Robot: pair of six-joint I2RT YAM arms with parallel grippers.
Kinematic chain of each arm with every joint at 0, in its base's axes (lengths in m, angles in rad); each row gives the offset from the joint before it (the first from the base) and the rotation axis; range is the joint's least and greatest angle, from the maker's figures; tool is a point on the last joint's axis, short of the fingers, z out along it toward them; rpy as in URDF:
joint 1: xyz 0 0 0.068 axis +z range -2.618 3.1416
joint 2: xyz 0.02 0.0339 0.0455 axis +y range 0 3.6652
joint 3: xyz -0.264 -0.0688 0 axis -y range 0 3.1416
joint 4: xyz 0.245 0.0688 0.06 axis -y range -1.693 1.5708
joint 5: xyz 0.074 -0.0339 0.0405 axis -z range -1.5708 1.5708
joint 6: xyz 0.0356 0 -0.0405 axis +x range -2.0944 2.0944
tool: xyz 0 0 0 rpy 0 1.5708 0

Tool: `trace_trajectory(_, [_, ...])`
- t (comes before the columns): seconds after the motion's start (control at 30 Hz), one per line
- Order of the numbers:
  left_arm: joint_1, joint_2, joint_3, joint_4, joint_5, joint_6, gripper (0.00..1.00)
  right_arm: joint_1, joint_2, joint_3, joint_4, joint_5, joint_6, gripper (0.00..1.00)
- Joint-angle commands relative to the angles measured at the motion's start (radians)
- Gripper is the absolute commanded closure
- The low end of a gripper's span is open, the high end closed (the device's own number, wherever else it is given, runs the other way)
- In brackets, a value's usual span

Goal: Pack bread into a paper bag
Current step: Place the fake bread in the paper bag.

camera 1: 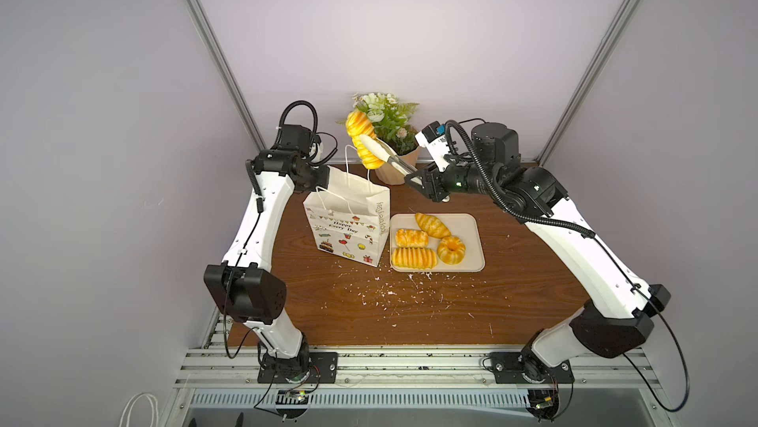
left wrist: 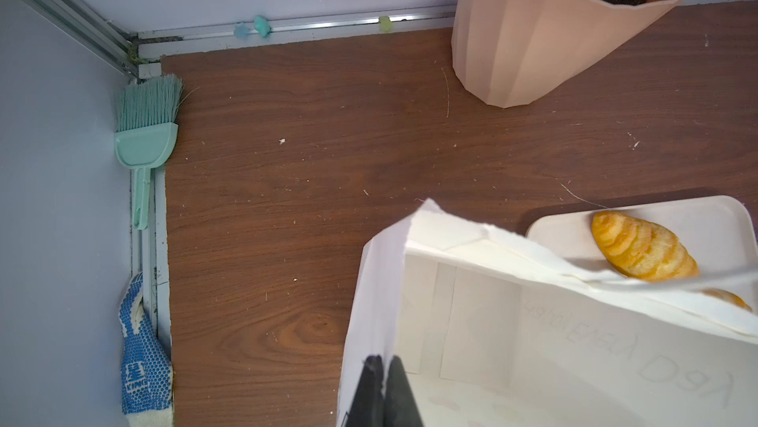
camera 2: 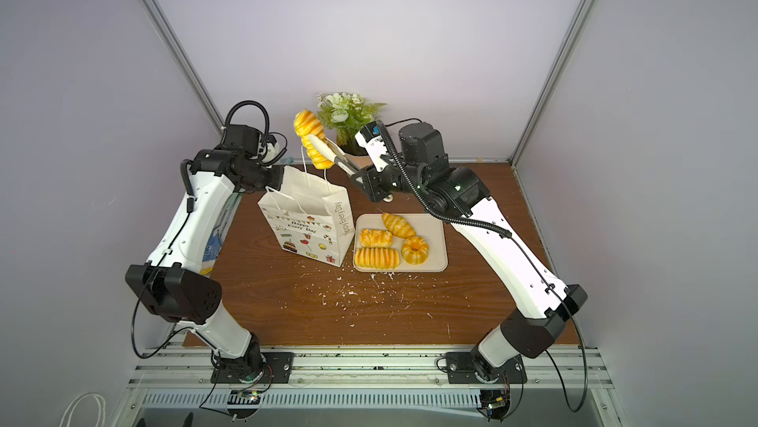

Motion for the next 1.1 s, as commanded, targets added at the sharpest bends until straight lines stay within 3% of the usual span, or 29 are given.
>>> trace_trajectory(0.0, [-0.008, 0.019, 0.008, -0.018, -0.011, -0.003, 0.98, 0.022, -0.005, -0.029, 0.077, -0.056, -0.02, 0.89])
trace_trajectory(0.47, [-0.007, 0.015, 0.001, -0.018, -0.015, -0.003, 0.98, 0.084, 0.062, -0.091, 0.111, -0.095, -0.051, 0.92])
trace_trajectory(0.6, [-0.007, 0.017, 0.003, -0.018, -0.022, -0.003, 0.98, 0.143, 0.027, -0.1, 0.103, -0.016, -0.103, 0.93])
trace_trajectory(0.77, [0.001, 0.016, 0.031, -0.019, -0.05, -0.009, 0.98, 0.143, -0.024, -0.15, 0.078, 0.012, -0.103, 0.94])
trace_trajectory(1.07, [0.036, -0.009, 0.015, -0.015, 0.041, -0.016, 0.99, 0.137, -0.08, -0.361, 0.112, 0.077, -0.069, 0.97])
